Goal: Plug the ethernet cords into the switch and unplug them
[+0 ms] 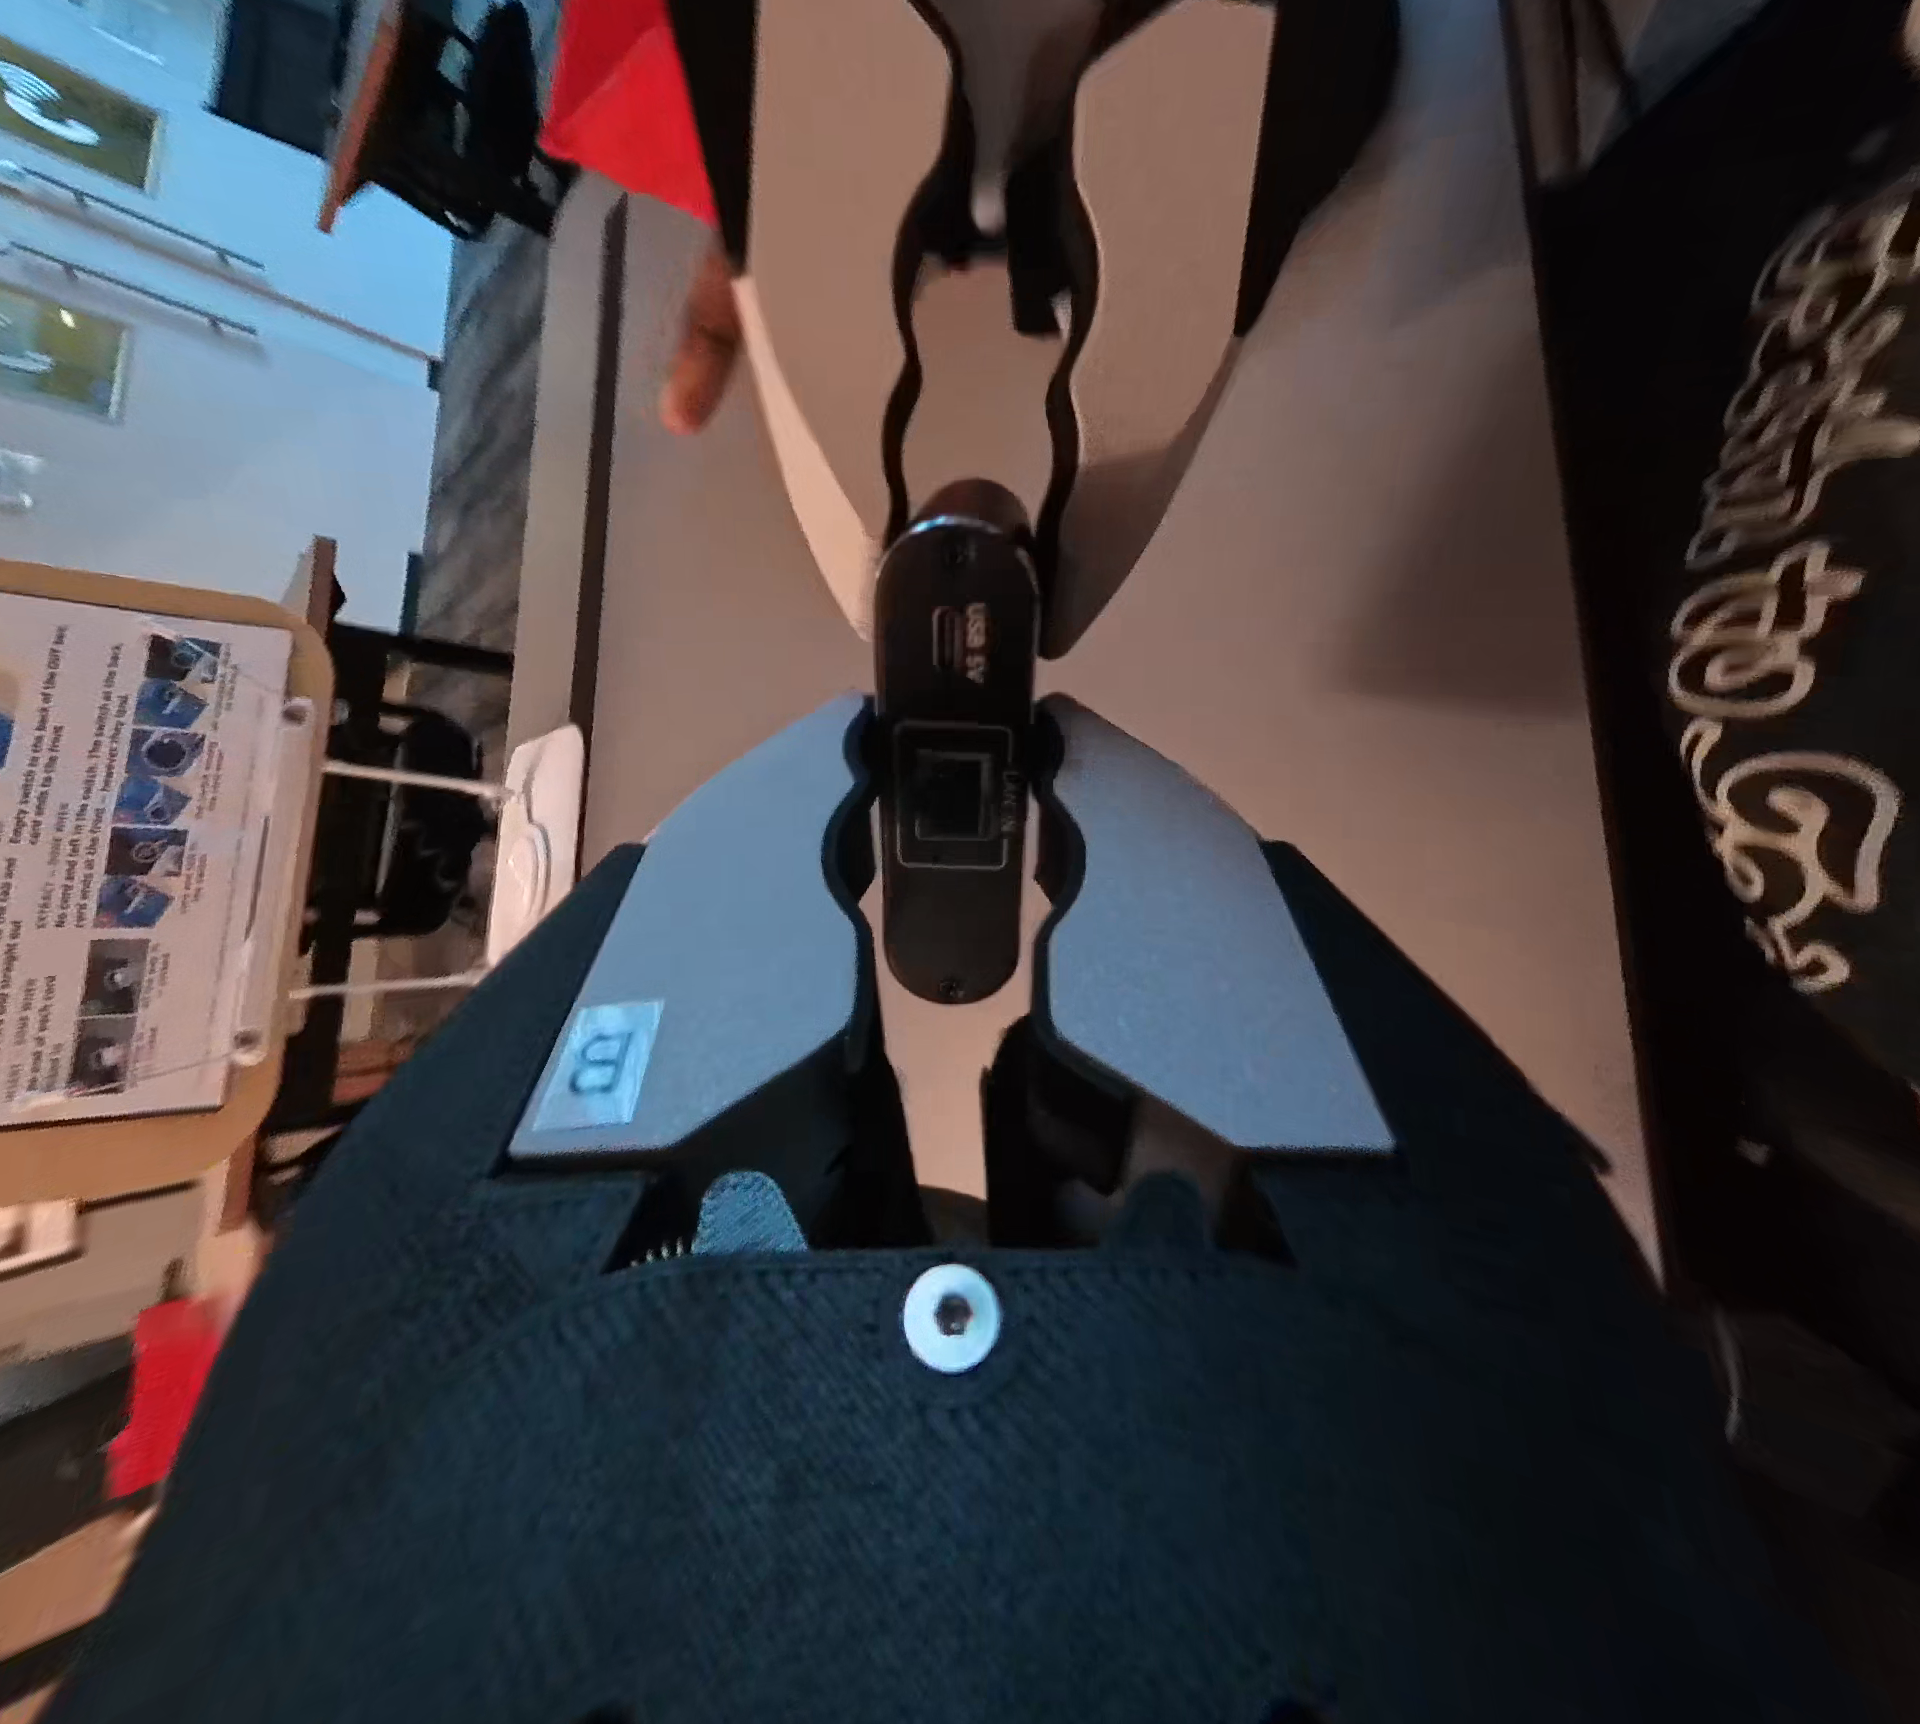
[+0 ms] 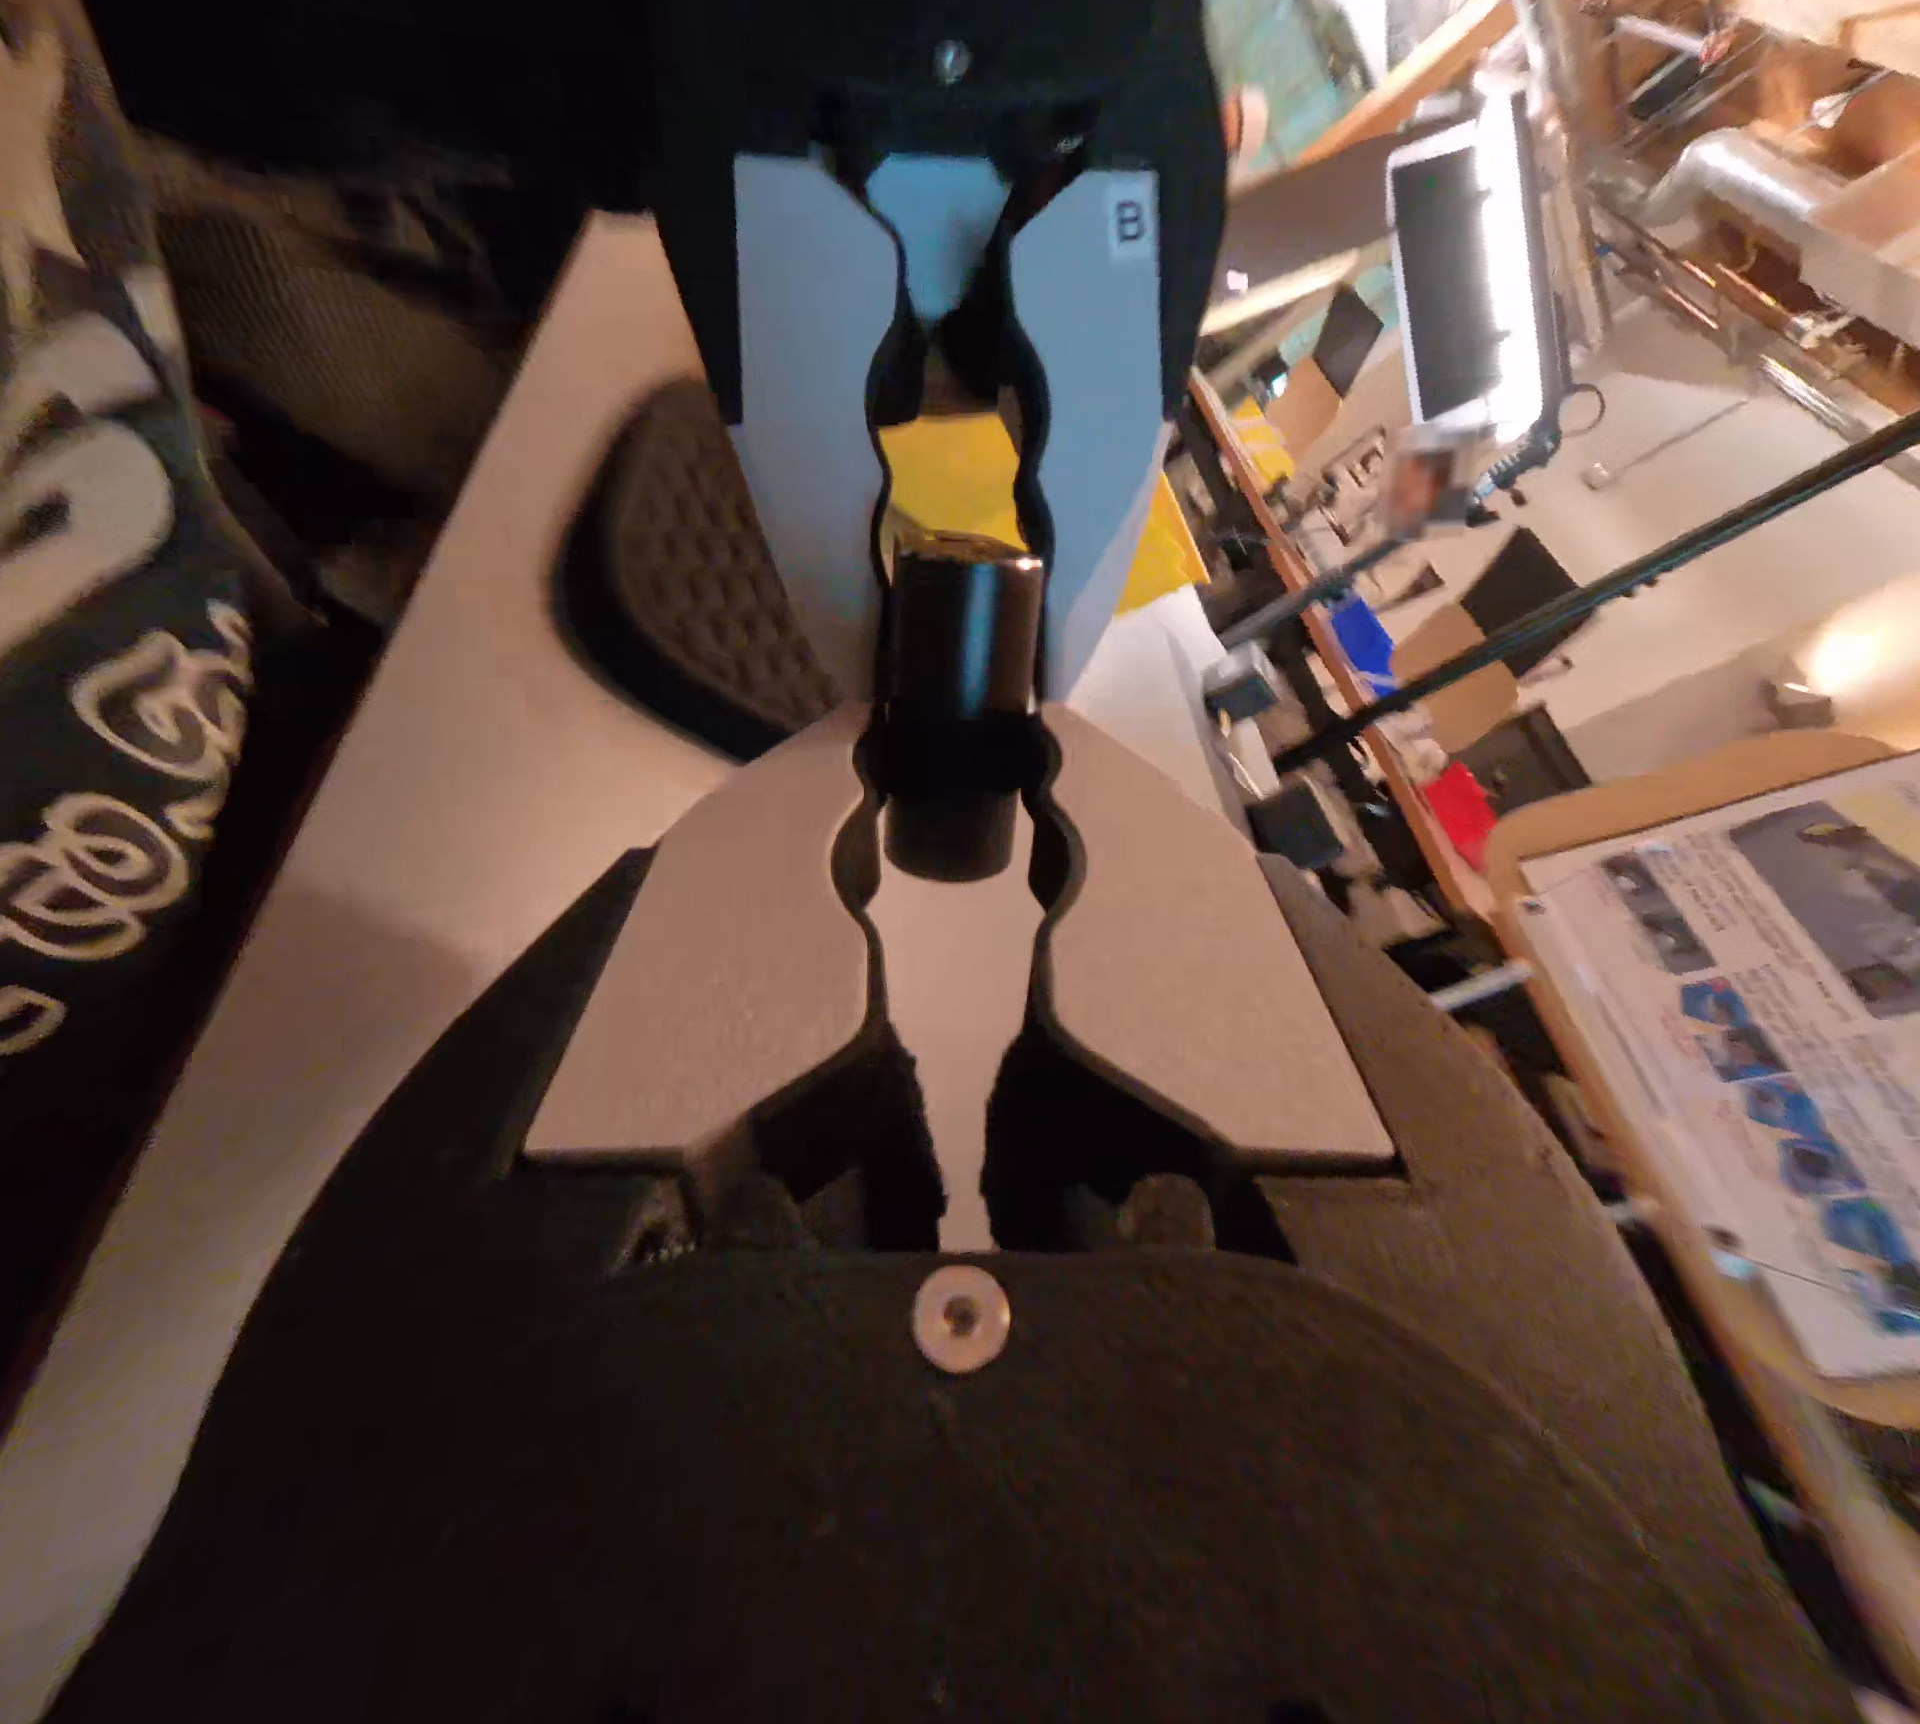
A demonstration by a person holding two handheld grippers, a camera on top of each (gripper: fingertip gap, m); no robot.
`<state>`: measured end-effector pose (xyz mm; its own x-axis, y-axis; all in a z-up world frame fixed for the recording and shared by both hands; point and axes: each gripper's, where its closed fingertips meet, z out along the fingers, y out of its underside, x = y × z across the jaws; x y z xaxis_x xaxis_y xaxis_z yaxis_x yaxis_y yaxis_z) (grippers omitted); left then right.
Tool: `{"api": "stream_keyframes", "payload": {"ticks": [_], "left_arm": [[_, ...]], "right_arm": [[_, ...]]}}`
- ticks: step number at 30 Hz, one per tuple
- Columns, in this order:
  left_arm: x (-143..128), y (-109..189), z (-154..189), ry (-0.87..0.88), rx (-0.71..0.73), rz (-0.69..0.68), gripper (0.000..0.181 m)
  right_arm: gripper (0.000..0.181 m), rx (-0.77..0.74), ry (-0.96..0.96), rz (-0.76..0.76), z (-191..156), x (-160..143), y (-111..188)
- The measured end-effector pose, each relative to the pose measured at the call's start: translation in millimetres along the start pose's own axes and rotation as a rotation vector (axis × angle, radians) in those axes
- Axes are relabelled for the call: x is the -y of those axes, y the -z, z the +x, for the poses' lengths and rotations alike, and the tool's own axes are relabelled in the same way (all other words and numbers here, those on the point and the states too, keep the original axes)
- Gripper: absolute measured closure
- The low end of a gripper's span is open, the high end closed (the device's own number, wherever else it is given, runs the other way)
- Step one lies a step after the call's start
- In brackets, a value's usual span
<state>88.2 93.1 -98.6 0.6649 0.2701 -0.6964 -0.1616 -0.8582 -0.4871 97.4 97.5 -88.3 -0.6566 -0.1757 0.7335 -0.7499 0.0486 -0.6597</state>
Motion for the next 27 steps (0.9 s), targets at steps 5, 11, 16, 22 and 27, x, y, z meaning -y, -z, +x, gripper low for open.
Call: {"api": "stream_keyframes", "payload": {"ticks": [5,11,16,22,27], "left_arm": [[23,16,-18,0.389,0.088,0.479,0.121],[49,34,-26,0.913,-0.012,1.047,0.125],[50,15,-14,0.712,0.095,0.916,0.156],[11,-10,-21,0.442,0.532,0.536,0.157],[10,-23,-14,0.407,0.52,0.482,0.157]], "right_arm": [[0.158,0.044,-0.407,0.403,20,20,28],[0.157,0.148,-0.59,0.547,19,24,33],[0.156,0.185,-0.655,0.485,17,18,28],[0.123,0.015,-0.359,0.272,41,2,33],[0.133,0.24,0.239,-0.113,21,-6,27]]}}
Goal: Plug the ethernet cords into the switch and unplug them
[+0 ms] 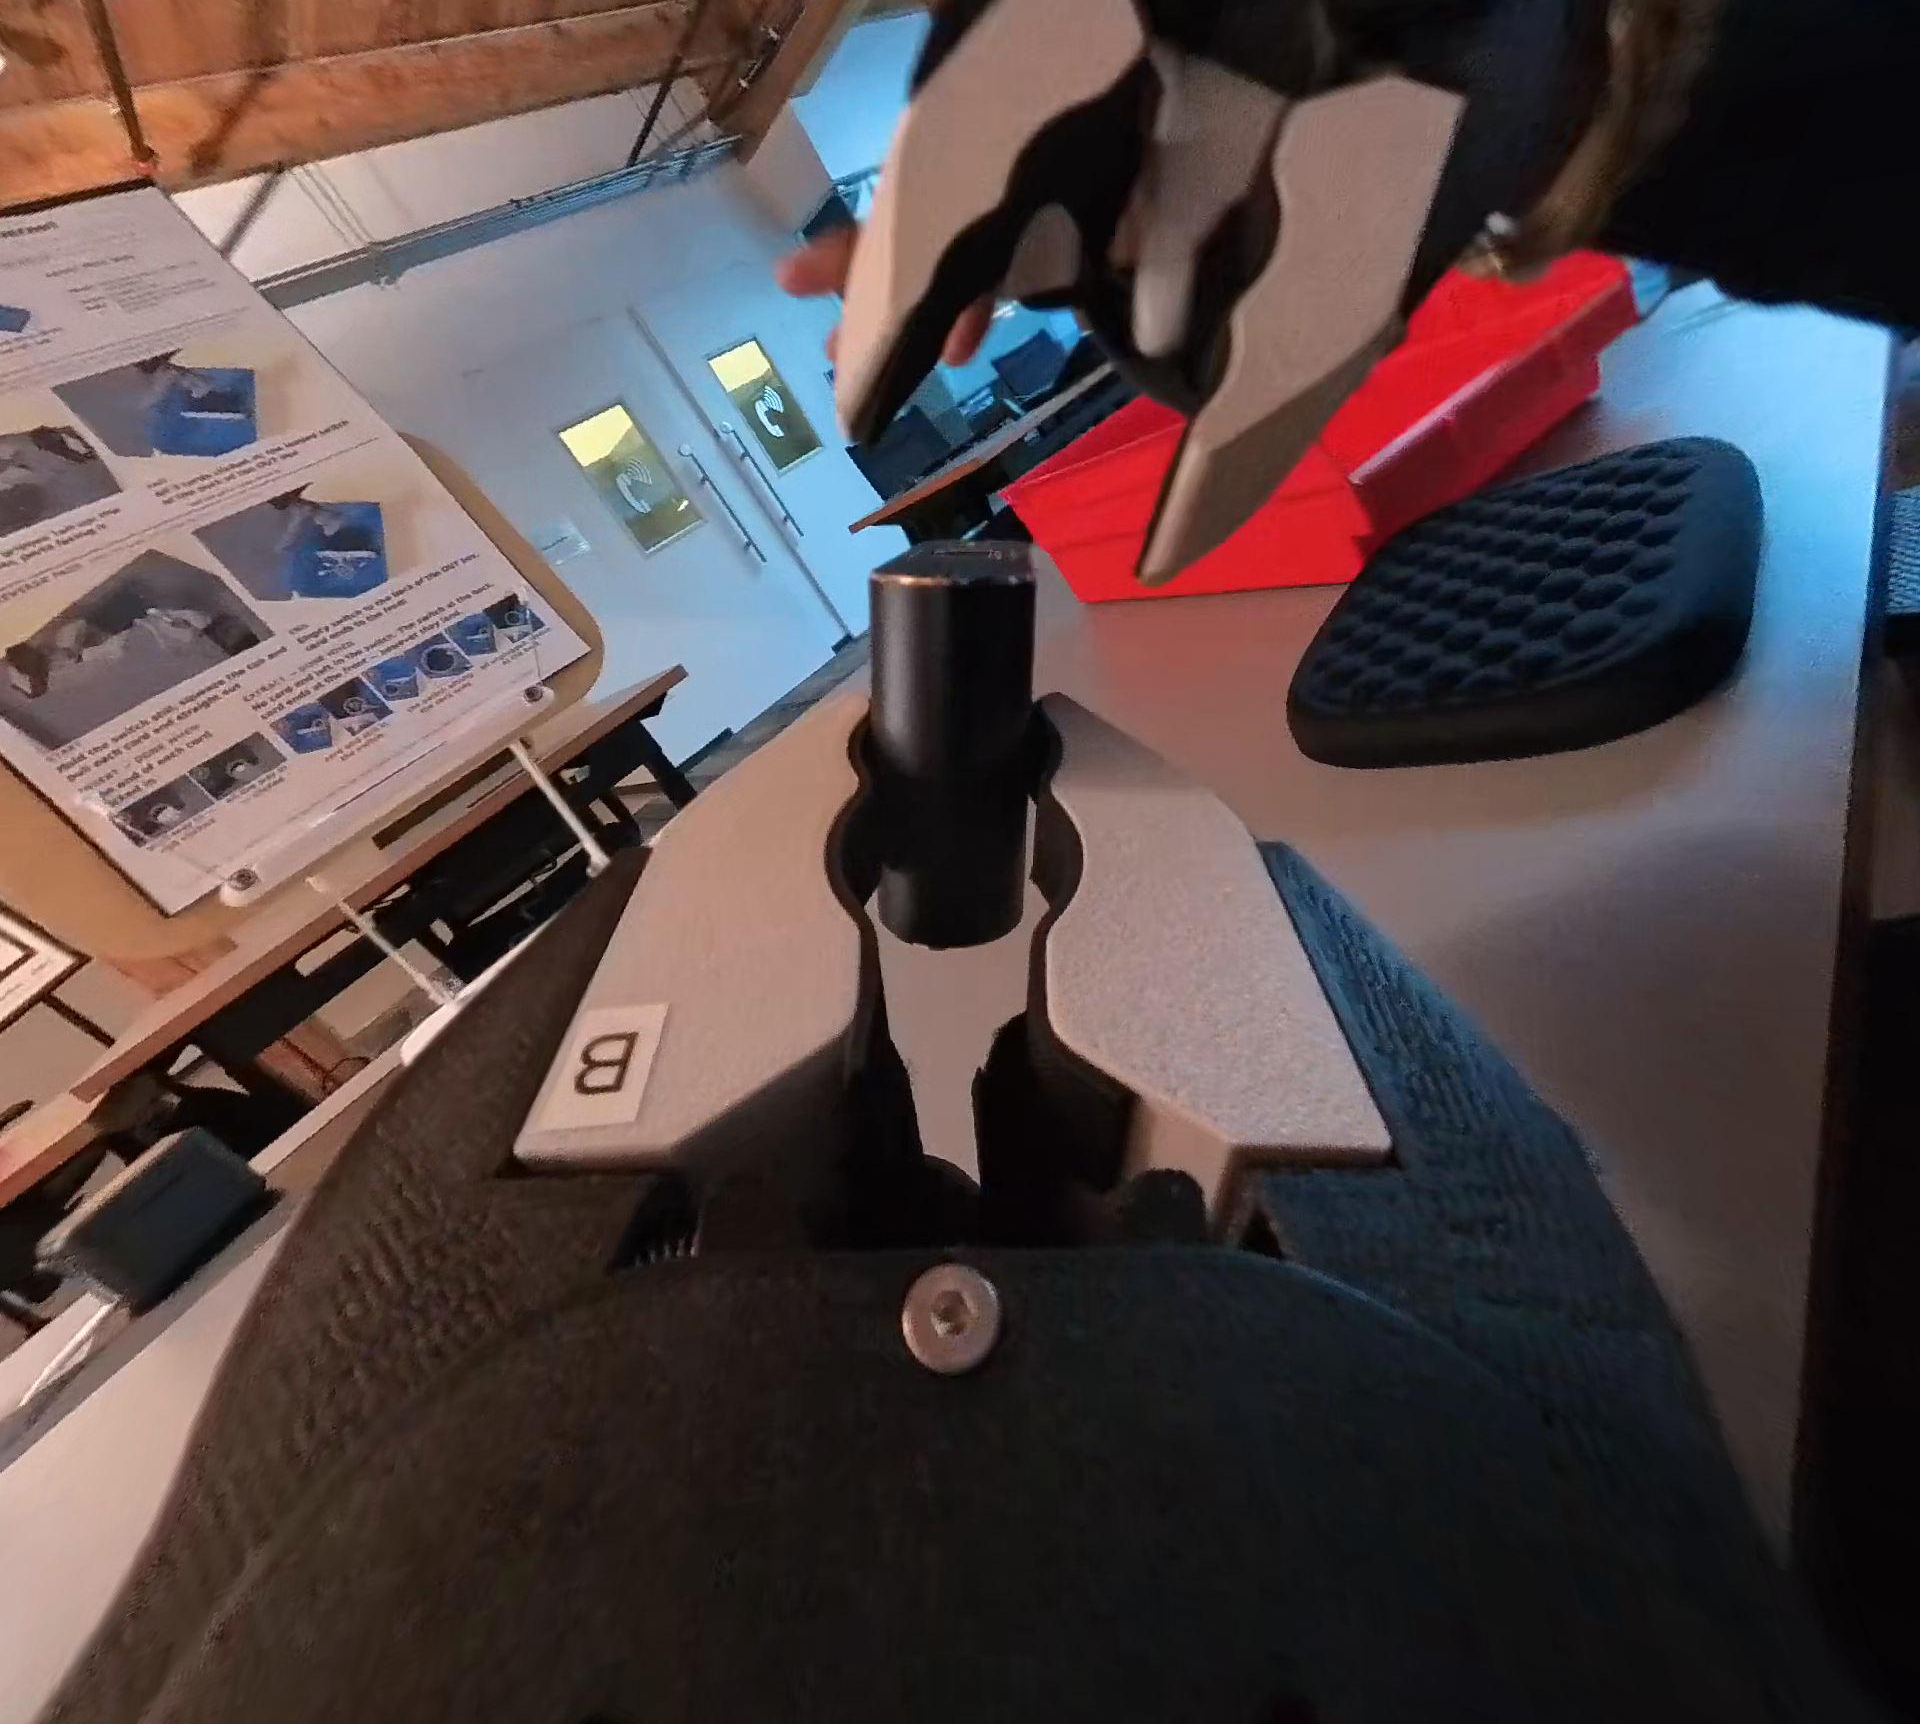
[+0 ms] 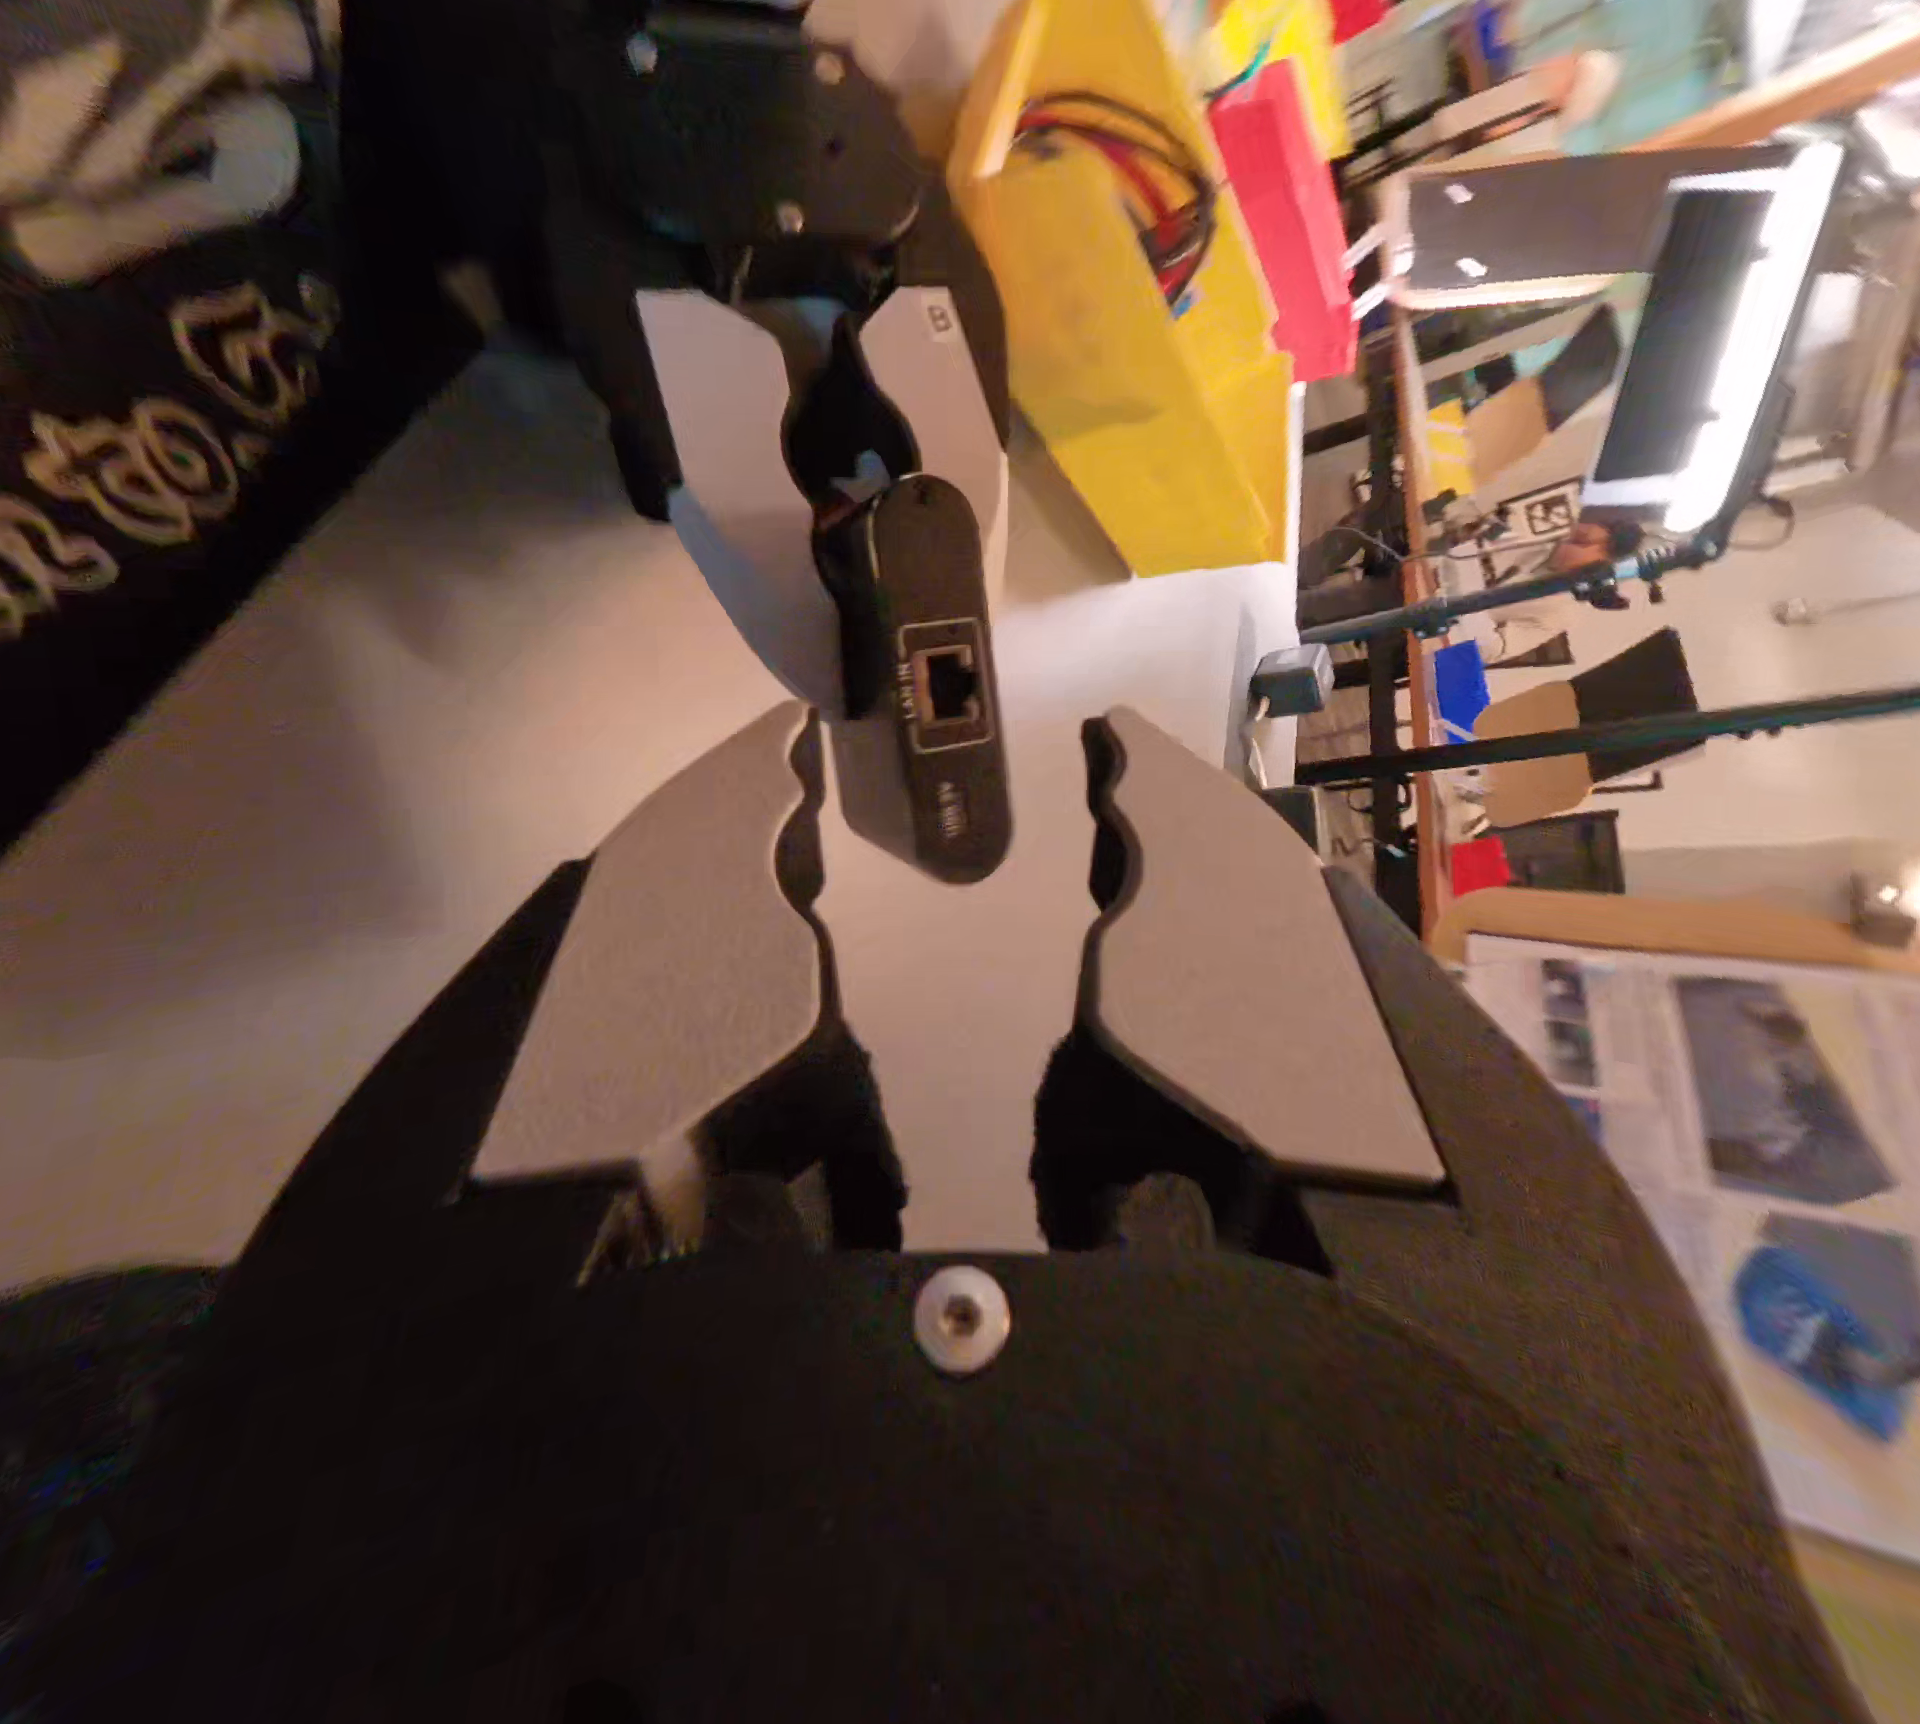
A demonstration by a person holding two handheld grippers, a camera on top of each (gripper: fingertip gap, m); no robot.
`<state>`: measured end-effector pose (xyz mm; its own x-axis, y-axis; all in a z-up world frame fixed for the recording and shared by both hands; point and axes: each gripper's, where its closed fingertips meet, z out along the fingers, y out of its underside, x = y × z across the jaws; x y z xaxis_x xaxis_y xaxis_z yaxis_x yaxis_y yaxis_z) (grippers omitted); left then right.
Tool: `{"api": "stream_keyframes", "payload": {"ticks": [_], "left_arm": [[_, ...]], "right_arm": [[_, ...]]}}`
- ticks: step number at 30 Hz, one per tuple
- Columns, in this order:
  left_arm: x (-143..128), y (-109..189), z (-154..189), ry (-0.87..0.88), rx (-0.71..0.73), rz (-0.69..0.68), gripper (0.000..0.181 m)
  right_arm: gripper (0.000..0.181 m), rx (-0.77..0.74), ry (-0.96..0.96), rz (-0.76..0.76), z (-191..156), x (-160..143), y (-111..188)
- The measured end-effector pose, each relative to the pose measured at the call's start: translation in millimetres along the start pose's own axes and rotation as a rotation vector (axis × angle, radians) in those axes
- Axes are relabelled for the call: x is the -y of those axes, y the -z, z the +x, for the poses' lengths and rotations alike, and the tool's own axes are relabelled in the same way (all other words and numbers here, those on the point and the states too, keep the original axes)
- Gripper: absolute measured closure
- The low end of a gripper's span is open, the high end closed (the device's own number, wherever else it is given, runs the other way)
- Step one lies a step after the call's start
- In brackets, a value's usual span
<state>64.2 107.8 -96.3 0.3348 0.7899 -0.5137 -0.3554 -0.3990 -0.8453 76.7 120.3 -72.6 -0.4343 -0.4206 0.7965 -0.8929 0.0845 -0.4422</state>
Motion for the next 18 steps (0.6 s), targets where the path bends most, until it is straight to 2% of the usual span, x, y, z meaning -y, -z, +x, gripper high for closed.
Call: {"api": "stream_keyframes", "payload": {"ticks": [2,5,6,7,10,13,16,18], "left_arm": [[0,-1,5,-0.005,-0.016,-0.001,0.157],[0,-3,10,-0.013,-0.027,-0.002,0.157],[1,-3,12,-0.011,-0.037,0.003,0.156],[1,-3,14,-0.01,-0.055,0.004,0.156],[-2,1,23,0.04,-0.169,0.001,0.152],[13,13,1,0.286,-0.232,0.109,0.122],[18,31,-68,0.695,-0.092,0.281,0.099],[14,46,-102,0.919,-0.057,0.384,0.091]], "right_arm": [[0.14,0.074,0.092,-0.059,1,0,-5],[0.14,0.236,0.137,-0.132,-12,-5,-13],[0.147,0.272,0.162,-0.168,-16,-10,-16],[0.154,0.309,0.185,-0.193,-21,-12,-17],[0.156,0.385,0.19,-0.2,-27,-16,-16],[0.156,0.475,0.184,-0.252,-33,-37,-3],[0.157,0.631,0.167,-0.299,-55,-64,15],[0.157,0.695,0.156,-0.306,-68,-78,22]]}}
